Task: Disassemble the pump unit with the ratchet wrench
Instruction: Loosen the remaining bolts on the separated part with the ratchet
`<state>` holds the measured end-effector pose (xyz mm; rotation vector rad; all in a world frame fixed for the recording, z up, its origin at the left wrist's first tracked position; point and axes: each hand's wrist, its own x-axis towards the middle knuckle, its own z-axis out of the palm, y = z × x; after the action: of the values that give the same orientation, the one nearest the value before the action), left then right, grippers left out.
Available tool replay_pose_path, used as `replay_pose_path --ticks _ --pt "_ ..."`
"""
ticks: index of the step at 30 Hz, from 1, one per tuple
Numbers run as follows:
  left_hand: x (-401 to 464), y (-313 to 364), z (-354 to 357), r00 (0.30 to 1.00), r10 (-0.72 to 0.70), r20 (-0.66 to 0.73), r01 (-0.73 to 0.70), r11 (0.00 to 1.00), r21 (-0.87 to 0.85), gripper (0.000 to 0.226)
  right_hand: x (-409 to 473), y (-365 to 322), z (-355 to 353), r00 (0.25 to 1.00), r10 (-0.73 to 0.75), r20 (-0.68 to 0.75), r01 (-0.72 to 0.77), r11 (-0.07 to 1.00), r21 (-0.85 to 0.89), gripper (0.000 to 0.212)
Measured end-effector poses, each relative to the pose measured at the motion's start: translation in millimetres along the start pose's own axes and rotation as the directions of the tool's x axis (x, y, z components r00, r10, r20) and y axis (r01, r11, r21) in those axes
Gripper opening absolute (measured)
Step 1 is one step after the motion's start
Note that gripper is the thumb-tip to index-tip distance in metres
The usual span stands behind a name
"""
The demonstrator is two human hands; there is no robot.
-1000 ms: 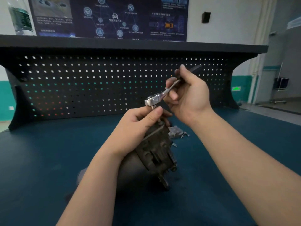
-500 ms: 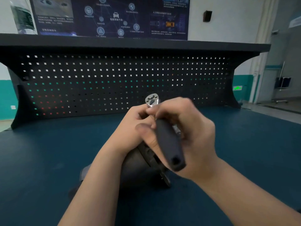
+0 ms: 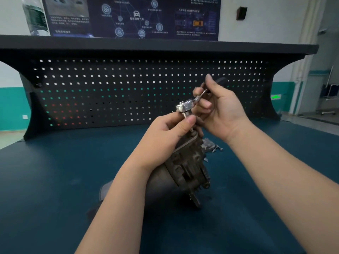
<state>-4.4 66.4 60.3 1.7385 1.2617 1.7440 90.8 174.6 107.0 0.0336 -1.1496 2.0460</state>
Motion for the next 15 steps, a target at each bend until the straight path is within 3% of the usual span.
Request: replay_pose_path --ticks 3,6,8,9,11,12,13,15 --pt "0 1 -1 1.0 0.001 -0.002 -0.001 1.0 0.018 0.024 -10 5 1 0.983 -0.127 -0.133 0.127 0.992 -0.01 0.034" --pt "1 1 -1 1.0 0.018 -0.001 -0.018 0.997 0.07 0.022 -36 6 -1 0.916 -0.368 -0.162 0.358 0.93 -0.087 0.021" --pt "1 2 0 0.999 0.035 0.003 -0.035 0.995 0.092 0.021 -54 11 1 0.803 -0.594 -0.05 0.563 0.782 -0.267 0.015" --pt "1 2 -1 0.999 0.044 0.004 -0.044 0.995 0.09 0.021 -63 15 4 0.717 -0.694 0.057 0.657 0.647 -0.387 0.013" --pt "-1 2 0 0.997 0.074 0.003 -0.074 0.994 0.083 0.022 -78 26 6 0.572 -0.743 0.348 0.765 0.33 -0.554 0.014" --pt "-1 2 0 0.996 0.085 0.009 -0.086 0.994 0.073 0.022 -82 30 6 0.535 -0.713 0.452 0.786 0.224 -0.577 0.016" --pt "-2 2 0 0.996 0.088 0.016 -0.089 0.994 0.065 0.02 -84 32 6 0.519 -0.698 0.494 0.798 0.187 -0.574 0.016" --pt "-2 1 0 0.997 0.081 0.013 -0.082 0.994 0.077 0.014 -83 26 3 0.544 -0.702 0.459 0.804 0.281 -0.523 0.016"
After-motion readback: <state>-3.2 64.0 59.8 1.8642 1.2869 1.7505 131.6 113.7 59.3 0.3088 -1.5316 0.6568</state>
